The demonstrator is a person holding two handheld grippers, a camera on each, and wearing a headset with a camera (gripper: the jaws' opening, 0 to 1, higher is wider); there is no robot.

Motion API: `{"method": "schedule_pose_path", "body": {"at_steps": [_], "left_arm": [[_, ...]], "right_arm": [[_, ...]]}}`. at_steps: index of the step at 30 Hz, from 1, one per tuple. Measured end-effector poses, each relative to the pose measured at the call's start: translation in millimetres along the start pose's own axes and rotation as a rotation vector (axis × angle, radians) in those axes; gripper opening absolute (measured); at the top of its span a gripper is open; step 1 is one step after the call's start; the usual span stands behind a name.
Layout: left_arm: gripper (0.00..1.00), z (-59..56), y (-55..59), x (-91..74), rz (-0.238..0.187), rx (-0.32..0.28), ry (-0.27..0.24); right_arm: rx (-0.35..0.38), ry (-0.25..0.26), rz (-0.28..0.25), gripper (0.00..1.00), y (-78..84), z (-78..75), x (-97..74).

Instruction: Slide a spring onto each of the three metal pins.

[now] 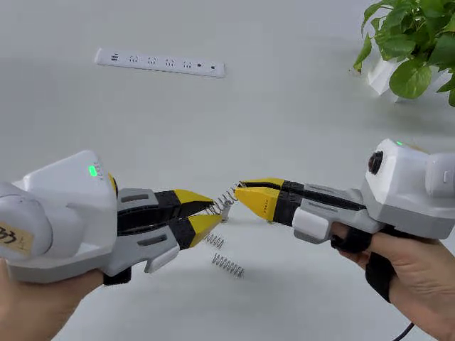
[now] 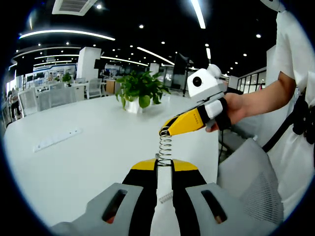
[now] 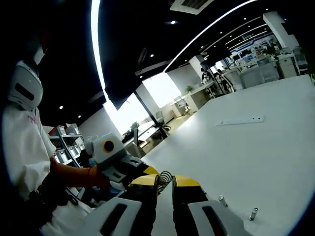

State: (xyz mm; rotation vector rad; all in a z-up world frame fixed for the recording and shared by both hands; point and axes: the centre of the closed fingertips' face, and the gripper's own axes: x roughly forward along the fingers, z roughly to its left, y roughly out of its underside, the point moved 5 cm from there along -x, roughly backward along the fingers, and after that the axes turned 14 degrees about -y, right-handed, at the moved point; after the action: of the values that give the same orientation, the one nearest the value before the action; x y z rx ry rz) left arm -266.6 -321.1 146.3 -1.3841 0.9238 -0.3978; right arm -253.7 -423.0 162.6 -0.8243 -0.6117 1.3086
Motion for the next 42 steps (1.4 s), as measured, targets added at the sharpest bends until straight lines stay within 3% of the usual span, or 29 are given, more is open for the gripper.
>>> {"method": "schedule_pose_path", "body": {"at_steps": [14, 21, 42], "left_arm": [[0.07, -0.9, 1.4, -0.2, 0.011, -0.007, 0.015], [0.07, -1.0, 3.2, 0.6, 0.02, -0.007, 0.022], [0.07, -5.1, 9.1, 2.3, 0.039, 0.011, 0.047]], "right_arm": [[-0.053, -0.007, 0.04, 0.07, 0.2, 3.9, 0.3], [-0.086, -0.013, 0.08, 0.07, -0.5, 3.6, 0.5], [-0.22, -0.038, 0.229, 0.07, -2.5, 22.5, 15.0]]}}
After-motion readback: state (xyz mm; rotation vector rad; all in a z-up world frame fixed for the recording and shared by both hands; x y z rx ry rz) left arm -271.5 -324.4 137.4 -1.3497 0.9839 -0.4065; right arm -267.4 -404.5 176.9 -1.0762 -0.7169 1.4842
